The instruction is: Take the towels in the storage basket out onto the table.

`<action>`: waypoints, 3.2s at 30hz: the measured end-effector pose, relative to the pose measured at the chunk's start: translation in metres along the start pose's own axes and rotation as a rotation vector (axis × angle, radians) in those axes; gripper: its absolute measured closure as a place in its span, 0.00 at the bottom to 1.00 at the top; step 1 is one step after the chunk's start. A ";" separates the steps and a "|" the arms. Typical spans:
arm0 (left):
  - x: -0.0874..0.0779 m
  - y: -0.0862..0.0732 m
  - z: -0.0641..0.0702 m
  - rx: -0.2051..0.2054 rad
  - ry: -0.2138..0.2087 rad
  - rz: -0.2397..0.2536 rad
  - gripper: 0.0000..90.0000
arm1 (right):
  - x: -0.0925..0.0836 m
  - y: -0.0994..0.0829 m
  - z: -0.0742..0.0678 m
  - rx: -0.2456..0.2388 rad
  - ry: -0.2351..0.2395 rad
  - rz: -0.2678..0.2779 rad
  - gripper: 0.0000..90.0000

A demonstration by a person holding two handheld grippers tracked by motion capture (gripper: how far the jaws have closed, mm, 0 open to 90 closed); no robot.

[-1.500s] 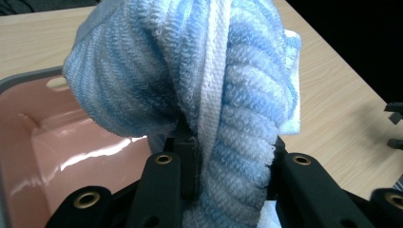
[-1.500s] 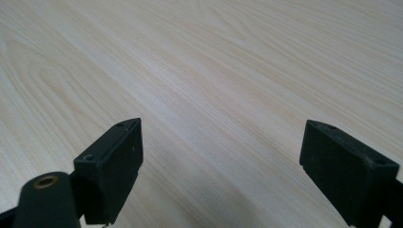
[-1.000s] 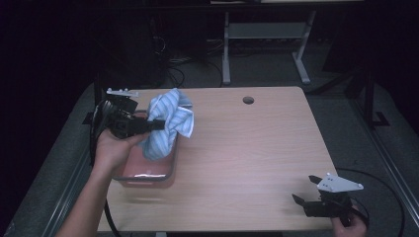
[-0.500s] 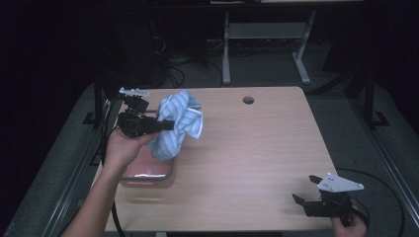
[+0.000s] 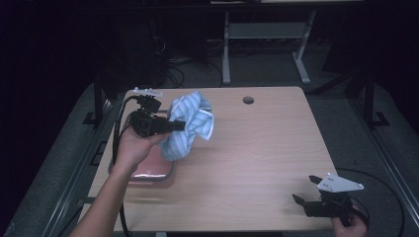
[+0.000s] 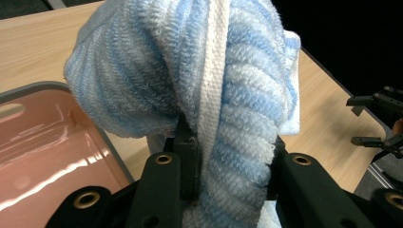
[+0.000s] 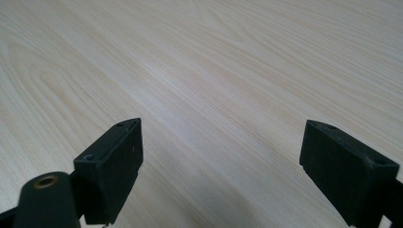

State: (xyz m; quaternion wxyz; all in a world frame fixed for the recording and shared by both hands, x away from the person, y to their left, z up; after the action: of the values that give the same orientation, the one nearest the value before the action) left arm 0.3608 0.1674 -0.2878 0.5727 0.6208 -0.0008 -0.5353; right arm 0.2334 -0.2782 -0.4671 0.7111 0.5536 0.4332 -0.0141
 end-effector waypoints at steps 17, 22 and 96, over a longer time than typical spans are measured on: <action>0.027 0.007 0.014 0.019 -0.038 -0.026 0.77 | 0.000 0.000 0.000 0.000 0.000 0.001 0.15; 0.037 0.008 0.018 0.028 -0.050 -0.035 0.77 | -0.001 0.000 0.000 0.000 0.001 0.003 0.15; 0.166 0.003 0.066 0.037 -0.180 -0.144 0.76 | 0.005 0.002 -0.001 -0.002 0.032 0.010 0.15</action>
State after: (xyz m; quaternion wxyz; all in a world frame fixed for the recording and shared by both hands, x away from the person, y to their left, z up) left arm 0.3896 0.0178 -0.3811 0.5188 0.5790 -0.0175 -0.6288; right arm 0.2370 -0.2748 -0.4688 0.7045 0.5553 0.4418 -0.0014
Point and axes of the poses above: each handheld gripper's, and its own axes: x roughly forward along the jaws, y roughly out of its top, z roughly to its right, the point moved 3 cm from there along x, roughly forward along the jaws, and after that the axes turned 3 degrees about x, right-handed, at the moved point
